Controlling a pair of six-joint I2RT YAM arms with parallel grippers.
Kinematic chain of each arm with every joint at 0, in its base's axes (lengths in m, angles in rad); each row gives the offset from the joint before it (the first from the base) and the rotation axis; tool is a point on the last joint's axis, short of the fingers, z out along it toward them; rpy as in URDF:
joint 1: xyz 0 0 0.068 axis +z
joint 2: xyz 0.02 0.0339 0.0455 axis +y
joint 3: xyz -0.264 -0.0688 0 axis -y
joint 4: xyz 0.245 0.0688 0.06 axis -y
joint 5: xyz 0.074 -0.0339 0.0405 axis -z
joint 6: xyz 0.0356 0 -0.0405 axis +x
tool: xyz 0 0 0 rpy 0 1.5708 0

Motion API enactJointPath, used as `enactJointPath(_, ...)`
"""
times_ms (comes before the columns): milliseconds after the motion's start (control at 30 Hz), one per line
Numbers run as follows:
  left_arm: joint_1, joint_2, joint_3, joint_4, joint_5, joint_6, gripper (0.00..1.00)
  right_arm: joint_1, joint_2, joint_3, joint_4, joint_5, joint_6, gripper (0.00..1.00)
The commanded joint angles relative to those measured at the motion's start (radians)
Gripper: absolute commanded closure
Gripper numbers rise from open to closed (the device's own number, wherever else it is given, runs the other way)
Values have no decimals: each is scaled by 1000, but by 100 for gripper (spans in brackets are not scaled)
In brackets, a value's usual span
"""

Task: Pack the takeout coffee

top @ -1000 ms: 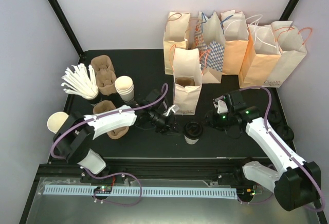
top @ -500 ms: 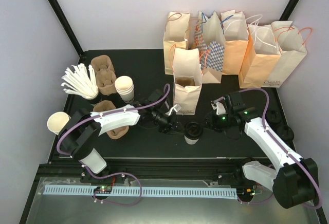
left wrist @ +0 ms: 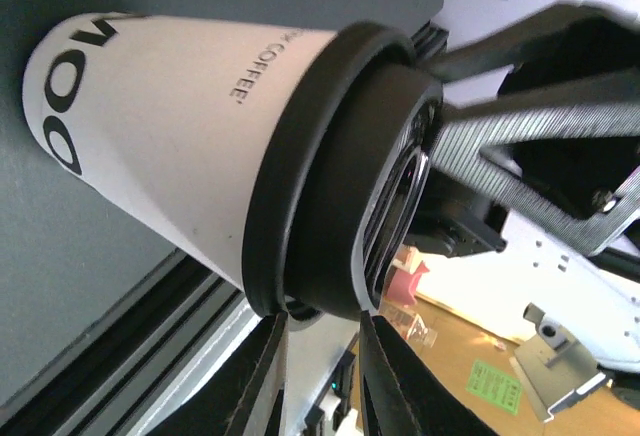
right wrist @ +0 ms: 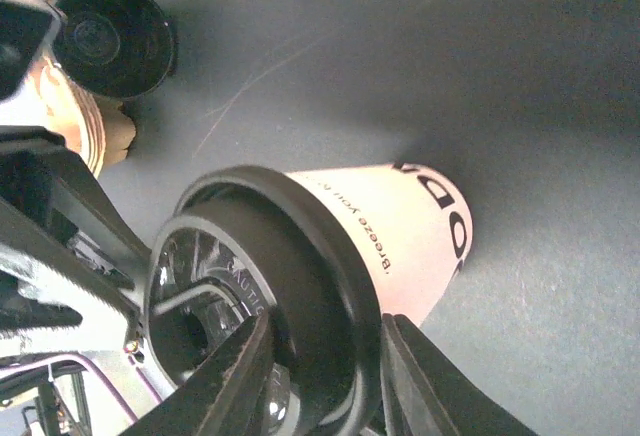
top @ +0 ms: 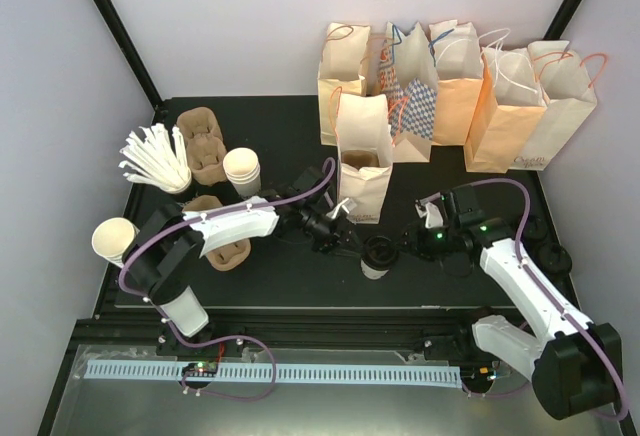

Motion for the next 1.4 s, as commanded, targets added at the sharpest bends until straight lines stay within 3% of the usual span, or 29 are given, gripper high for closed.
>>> enactJointPath(0, 10, 41, 95, 30, -53, 14, 77, 12, -31, -29, -77, -51, 36, 66)
enactJointPath(133, 24, 63, 120, 20, -67, 21, 77, 13, -50, -37, -70, -78, 63, 56)
enactJointPath(533, 44, 52, 149, -16, -83, 46, 74, 12, -65, 5, -107, -53, 55, 41)
enactJointPath(800, 48, -7, 101, -73, -111, 77, 74, 13, -50, 89, -140, -62, 7, 43)
enactJointPath(1233, 31, 27, 94, -50, -128, 89, 76, 12, 57, 177, -215, 26, -38, 62)
enactJointPath(1367, 31, 37, 92, -40, -130, 87, 78, 12, 78, 162, -203, 5, -38, 63)
